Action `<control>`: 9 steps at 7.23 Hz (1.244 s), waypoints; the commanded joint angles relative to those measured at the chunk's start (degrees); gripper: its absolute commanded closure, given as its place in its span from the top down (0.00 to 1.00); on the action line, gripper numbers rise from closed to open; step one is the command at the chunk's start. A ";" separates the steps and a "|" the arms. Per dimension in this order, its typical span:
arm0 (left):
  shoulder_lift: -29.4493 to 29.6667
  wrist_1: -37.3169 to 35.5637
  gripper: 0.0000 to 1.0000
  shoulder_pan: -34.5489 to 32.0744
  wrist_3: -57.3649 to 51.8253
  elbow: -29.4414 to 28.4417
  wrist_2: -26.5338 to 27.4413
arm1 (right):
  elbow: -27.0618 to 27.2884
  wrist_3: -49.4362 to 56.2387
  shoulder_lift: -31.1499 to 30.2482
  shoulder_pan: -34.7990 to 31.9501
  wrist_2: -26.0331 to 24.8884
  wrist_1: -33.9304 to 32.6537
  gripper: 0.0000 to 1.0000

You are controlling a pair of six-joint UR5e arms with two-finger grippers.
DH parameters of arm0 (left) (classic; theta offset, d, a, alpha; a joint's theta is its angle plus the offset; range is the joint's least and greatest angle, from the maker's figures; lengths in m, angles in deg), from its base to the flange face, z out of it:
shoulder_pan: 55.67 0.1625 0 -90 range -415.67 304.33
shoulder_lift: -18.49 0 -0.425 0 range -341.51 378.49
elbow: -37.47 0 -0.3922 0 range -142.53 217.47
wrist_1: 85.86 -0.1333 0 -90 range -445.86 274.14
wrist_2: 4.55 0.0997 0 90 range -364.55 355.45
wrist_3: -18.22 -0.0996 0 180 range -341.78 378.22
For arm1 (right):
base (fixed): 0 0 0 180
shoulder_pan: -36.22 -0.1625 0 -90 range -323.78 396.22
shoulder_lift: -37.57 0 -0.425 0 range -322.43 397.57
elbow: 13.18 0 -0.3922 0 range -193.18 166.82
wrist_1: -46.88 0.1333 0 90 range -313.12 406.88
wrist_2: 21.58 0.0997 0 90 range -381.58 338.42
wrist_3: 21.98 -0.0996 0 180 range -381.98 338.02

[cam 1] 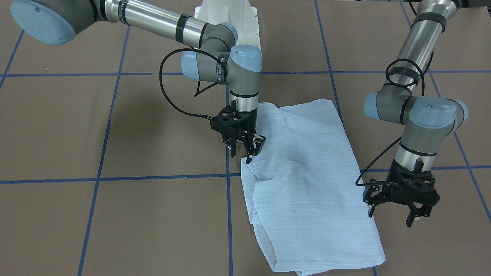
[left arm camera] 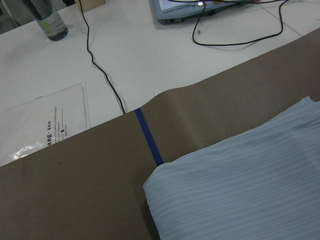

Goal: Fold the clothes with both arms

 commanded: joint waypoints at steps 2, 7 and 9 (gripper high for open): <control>-0.80 1.80 1.00 0.24 0.00 0.02 -0.07 | -2.75 -0.28 -0.01 0.81 -1.27 4.46 0.58; -0.89 1.80 1.00 0.24 0.08 -0.07 -0.07 | -3.19 -1.52 0.08 2.13 -3.37 4.37 0.00; -1.24 1.80 1.00 0.24 0.08 -0.07 -0.07 | -2.06 -0.64 0.08 2.04 -3.38 4.37 0.00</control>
